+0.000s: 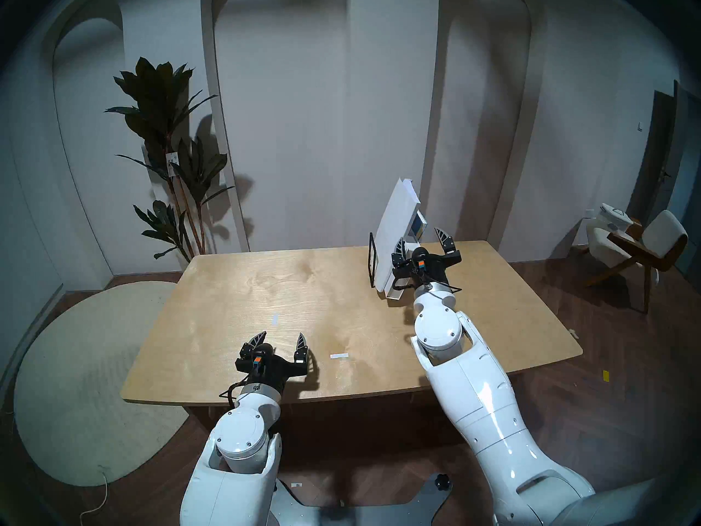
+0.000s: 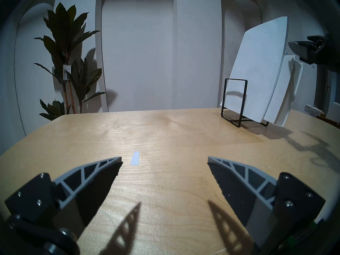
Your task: Stack the books into one stack
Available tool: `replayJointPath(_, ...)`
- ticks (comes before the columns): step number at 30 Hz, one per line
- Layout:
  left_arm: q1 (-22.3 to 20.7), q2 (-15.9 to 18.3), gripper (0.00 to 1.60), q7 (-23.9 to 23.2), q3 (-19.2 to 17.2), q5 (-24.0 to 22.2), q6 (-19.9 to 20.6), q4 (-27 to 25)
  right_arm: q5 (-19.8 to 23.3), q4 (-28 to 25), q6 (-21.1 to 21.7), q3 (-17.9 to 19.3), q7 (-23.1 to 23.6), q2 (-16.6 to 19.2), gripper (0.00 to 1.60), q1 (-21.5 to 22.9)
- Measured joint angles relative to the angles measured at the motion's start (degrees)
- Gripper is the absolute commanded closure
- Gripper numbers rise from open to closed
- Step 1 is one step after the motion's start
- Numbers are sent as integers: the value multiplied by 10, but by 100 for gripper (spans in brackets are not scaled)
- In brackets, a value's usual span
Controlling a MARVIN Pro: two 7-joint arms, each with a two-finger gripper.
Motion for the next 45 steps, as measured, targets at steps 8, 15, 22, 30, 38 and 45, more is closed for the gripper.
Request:
replayJointPath(8, 0, 0, 0, 0, 0, 0, 0, 0, 14, 65, -42, 4, 18, -14, 0, 40)
replayJointPath(15, 0, 0, 0, 0, 0, 0, 0, 0, 8, 130, -85, 0, 14, -18, 0, 78)
replayJointPath(22, 0, 0, 0, 0, 0, 0, 0, -1, -6, 189, -108, -2, -26, -26, 0, 109)
replayJointPath(30, 0, 0, 0, 0, 0, 0, 0, -1, -20, 225, -131, -3, -46, -25, 0, 129)
replayJointPath(38, 0, 0, 0, 0, 0, 0, 0, -1, -27, 239, -145, -2, -52, -16, 0, 140)
replayJointPath(45, 0, 0, 0, 0, 0, 0, 0, -1, -13, 229, -134, 5, -31, -14, 100, 140)
